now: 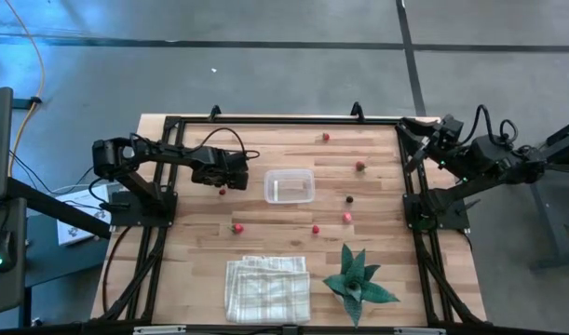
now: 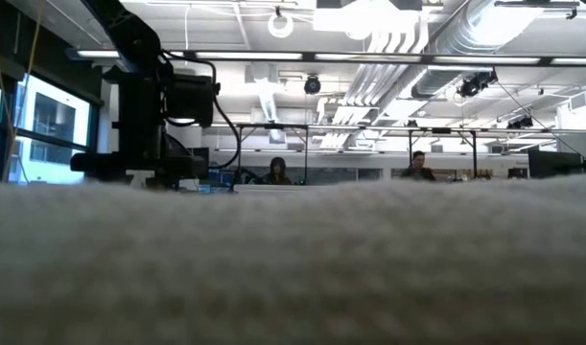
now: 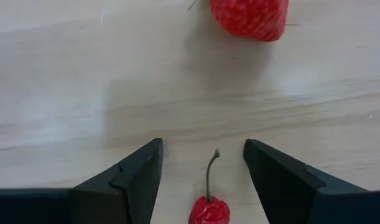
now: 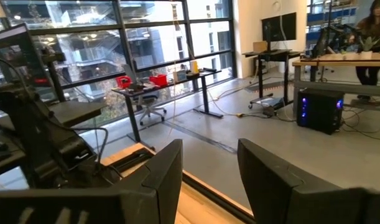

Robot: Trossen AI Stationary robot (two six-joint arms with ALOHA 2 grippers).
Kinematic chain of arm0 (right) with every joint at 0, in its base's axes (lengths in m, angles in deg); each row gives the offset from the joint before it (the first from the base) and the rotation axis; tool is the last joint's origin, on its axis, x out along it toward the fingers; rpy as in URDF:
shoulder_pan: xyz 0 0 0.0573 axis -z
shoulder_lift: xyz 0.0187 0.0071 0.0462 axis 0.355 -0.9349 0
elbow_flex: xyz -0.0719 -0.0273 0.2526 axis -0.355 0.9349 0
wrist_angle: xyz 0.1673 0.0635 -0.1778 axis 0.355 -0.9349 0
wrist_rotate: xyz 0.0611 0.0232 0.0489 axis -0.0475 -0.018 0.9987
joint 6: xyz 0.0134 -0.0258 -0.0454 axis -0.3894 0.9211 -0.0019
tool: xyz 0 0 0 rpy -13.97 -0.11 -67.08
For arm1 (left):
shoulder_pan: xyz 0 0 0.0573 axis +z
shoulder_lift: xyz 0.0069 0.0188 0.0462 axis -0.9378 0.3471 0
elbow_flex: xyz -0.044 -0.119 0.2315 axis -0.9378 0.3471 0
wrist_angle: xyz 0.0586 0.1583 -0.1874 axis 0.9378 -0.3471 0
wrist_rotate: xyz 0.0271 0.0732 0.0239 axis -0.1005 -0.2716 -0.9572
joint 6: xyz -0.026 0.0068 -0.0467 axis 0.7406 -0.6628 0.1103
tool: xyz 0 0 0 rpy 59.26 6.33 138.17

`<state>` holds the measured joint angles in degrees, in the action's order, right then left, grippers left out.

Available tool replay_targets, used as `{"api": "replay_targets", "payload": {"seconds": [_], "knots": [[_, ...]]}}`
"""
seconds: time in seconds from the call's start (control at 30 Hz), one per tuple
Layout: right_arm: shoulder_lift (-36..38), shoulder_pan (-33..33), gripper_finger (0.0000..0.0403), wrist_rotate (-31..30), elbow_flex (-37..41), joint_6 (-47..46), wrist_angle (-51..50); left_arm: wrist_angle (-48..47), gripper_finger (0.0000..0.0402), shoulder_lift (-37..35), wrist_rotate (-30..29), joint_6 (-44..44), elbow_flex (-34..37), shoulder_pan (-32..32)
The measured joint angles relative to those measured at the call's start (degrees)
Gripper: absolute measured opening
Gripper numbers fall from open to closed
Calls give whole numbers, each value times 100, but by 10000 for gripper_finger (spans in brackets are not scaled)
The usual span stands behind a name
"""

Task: Pick and placing Produce into tupperware
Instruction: Put the red cherry into the transparent bin

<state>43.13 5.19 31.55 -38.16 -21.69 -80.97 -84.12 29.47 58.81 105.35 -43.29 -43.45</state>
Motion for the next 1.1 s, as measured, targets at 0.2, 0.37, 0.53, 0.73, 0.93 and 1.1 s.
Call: {"api": "replay_targets", "payload": {"seconds": [0.2,0.37,0.53,0.73,0.93,1.1], "knots": [[2,0,147,-72,0,80,1,62,152,2,48,-64,0,0],[2,0,147,-72,0,80,1,74,44,11,62,-189,0,-2],[2,-1,147,-74,0,78,1,50,12,13,27,-381,-23,0],[2,1,147,-187,0,54,1,33,2,-6,81,-962,-617,0],[0,1,147,-200,0,34,1,43,1,-44,12,-1858,-1902,-127],[0,1,147,-372,0,34,2,254,0,-43,-147,-2662,-2931,-320]]}}
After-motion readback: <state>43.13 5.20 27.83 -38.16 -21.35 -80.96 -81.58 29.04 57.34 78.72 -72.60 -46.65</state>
